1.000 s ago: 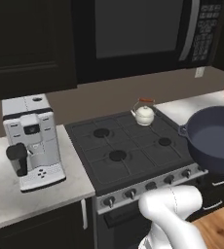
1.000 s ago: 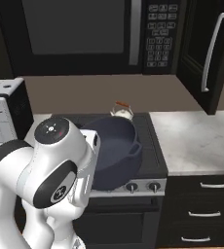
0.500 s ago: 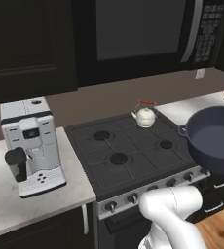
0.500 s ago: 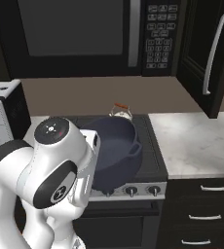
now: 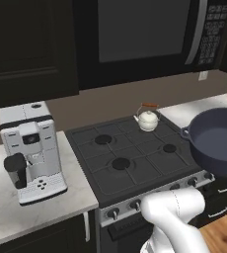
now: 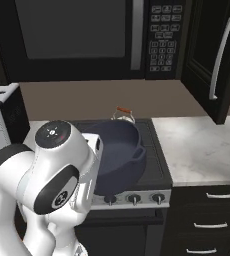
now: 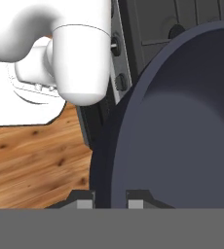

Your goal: Pick the kettle from the cabinet and place it on a stove burner. Then pick the pot from the counter and place it on another stove burner. Finally, turn both burners on.

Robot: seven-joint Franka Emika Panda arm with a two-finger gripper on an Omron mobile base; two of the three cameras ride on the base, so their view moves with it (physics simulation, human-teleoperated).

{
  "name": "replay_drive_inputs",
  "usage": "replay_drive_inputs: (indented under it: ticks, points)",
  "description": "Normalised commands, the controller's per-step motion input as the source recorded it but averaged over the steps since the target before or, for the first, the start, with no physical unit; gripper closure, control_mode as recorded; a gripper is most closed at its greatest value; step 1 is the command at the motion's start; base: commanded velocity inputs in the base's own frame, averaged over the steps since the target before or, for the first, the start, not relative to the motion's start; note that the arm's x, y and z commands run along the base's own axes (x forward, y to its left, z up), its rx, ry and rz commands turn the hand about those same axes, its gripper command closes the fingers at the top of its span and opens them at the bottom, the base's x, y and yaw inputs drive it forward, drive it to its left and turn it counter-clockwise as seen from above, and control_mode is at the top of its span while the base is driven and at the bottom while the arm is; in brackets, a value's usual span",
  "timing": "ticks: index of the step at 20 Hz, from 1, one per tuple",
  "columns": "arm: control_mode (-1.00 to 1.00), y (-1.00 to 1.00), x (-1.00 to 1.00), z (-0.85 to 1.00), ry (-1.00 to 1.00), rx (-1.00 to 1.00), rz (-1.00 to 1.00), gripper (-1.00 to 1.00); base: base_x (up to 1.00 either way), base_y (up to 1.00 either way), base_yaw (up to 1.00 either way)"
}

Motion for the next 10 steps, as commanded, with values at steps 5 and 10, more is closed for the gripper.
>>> replay_drive_inputs:
  ticks: [5,10]
  points:
    - [-1.00,0.00,0.02,0.00,0.01,0.00,0.00,1.00,0.26,0.00,-0.01]
    - [-1.00,0.00,0.01,0.00,0.01,0.00,0.00,1.00,0.00,0.00,0.00]
